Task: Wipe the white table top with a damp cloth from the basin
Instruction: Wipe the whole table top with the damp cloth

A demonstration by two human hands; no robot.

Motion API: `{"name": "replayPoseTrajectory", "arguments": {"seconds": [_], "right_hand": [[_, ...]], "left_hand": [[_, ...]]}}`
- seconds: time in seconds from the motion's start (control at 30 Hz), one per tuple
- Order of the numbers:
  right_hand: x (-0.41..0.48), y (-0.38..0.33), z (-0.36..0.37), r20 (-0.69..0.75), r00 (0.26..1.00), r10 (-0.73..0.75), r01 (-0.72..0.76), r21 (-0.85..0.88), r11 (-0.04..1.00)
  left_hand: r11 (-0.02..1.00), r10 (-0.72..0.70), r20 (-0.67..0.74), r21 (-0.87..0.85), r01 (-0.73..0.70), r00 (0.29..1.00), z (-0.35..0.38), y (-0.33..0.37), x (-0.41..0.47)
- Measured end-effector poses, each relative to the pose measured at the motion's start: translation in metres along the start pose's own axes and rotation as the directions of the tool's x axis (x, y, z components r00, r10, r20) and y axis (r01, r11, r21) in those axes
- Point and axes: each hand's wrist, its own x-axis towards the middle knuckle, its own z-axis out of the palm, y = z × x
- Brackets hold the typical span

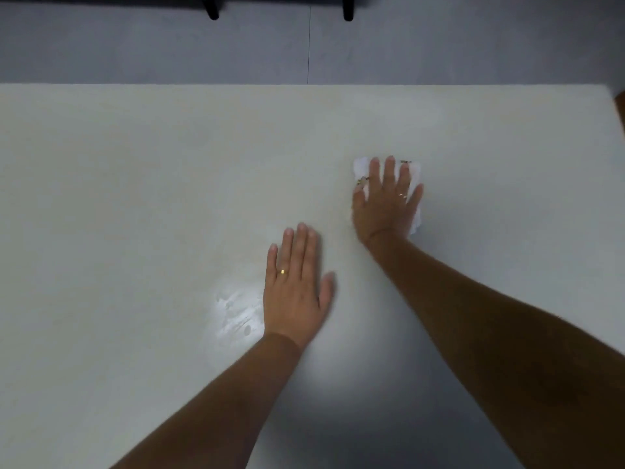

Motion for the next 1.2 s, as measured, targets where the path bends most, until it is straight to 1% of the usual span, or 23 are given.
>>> {"name": "replayPoseTrajectory", "arguments": {"seconds": [0.03,0.07,0.1,0.17,0.2,0.23,0.3,0.37,0.43,0.47,0.5,0.57,0.63,0.7,0.73,0.77,0.83,0.9,0.93,1.0,1.1,1.17,1.2], "right_hand": [[-0.006,-0.012,0.002,-0.001,0.999,-0.036,0.036,-0.01,0.999],[-0.012,-0.017,0.004,0.009,0.99,-0.141,0.142,-0.046,0.989],[-0.017,-0.015,0.003,0.034,0.959,-0.281,0.283,-0.079,0.956],[-0.007,0.006,-0.005,0.067,0.856,-0.512,0.517,-0.121,0.848],[0.003,0.02,-0.008,0.067,0.822,-0.565,0.569,-0.143,0.81],[0.013,0.032,-0.01,0.057,0.826,-0.561,0.562,-0.162,0.811],[0.032,0.046,-0.013,0.022,0.913,-0.408,0.407,-0.142,0.902],[0.043,0.038,-0.011,-0.022,0.988,-0.155,0.153,-0.073,0.986],[0.043,0.007,-0.007,-0.026,0.997,0.074,-0.074,0.016,0.997],[0.039,-0.012,-0.005,-0.011,0.994,0.105,-0.105,0.032,0.994],[0.033,-0.029,-0.001,-0.004,0.999,0.051,-0.051,0.017,0.999],[0.02,-0.045,0.003,0.016,0.981,-0.192,0.193,-0.048,0.98],[0.027,-0.03,-0.006,0.043,0.908,-0.417,0.419,-0.078,0.905],[0.046,-0.002,-0.013,0.059,0.843,-0.534,0.537,-0.138,0.832],[0.059,0.011,-0.016,0.059,0.859,-0.509,0.512,-0.162,0.844],[0.071,0.021,-0.018,0.053,0.905,-0.422,0.425,-0.161,0.891],[0.087,0.022,-0.02,0.023,0.989,-0.145,0.147,-0.07,0.987],[0.089,-0.007,-0.017,0.011,0.998,0.055,-0.055,0.0,0.998],[0.085,-0.026,-0.014,0.013,0.998,0.063,-0.063,0.0,0.998],[0.073,-0.062,-0.008,0.018,0.993,-0.117,0.117,-0.006,0.993],[0.066,-0.071,-0.008,0.055,0.88,-0.472,0.474,-0.043,0.88],[0.083,-0.046,-0.014,0.075,0.792,-0.605,0.61,-0.093,0.787],[0.094,-0.031,-0.017,0.07,0.782,-0.619,0.622,-0.131,0.772]], "left_hand": [[0.999,-0.031,-0.001,0.011,0.031,1.0,0.001,0.002,0.017],[0.998,-0.058,0.016,0.024,0.058,0.998,0.003,0.002,0.031],[0.996,-0.077,0.042,0.037,0.076,0.996,0.006,0.002,0.04],[0.994,-0.095,0.086,0.062,0.09,0.992,0.015,-0.002,0.046],[0.994,-0.094,0.089,0.07,0.088,0.992,0.017,-0.003,0.046],[0.994,-0.089,0.083,0.072,0.083,0.993,0.019,-0.003,0.046],[0.995,-0.086,0.073,0.063,0.082,0.994,0.02,-0.003,0.046],[0.995,-0.09,0.06,0.056,0.087,0.994,0.02,-0.002,0.045],[0.994,-0.095,0.061,0.055,0.092,0.994,0.019,-0.001,0.046],[0.994,-0.1,0.066,0.061,0.096,0.993,0.019,-0.001,0.046],[0.992,-0.104,0.069,0.074,0.099,0.992,0.02,-0.001,0.046],[0.991,-0.102,0.086,0.098,0.093,0.991,0.021,-0.002,0.046],[0.992,-0.1,0.085,0.084,0.093,0.991,0.021,-0.003,0.047],[0.993,-0.101,0.078,0.066,0.096,0.992,0.02,-0.003,0.047],[0.994,-0.099,0.078,0.064,0.094,0.992,0.019,-0.002,0.047],[0.994,-0.096,0.078,0.064,0.091,0.992,0.019,-0.002,0.047],[0.994,-0.095,0.072,0.061,0.091,0.993,0.018,-0.001,0.047],[0.993,-0.107,0.08,0.056,0.102,0.991,0.018,-0.001,0.048],[0.993,-0.111,0.088,0.056,0.107,0.99,0.018,0.0,0.048],[0.992,-0.11,0.097,0.065,0.104,0.989,0.018,0.0,0.048],[0.992,-0.11,0.104,0.072,0.103,0.988,0.018,-0.001,0.049],[0.994,-0.103,0.106,0.051,0.098,0.989,0.016,0.0,0.049],[0.995,-0.098,0.104,0.039,0.095,0.99,0.015,0.001,0.049]]}}
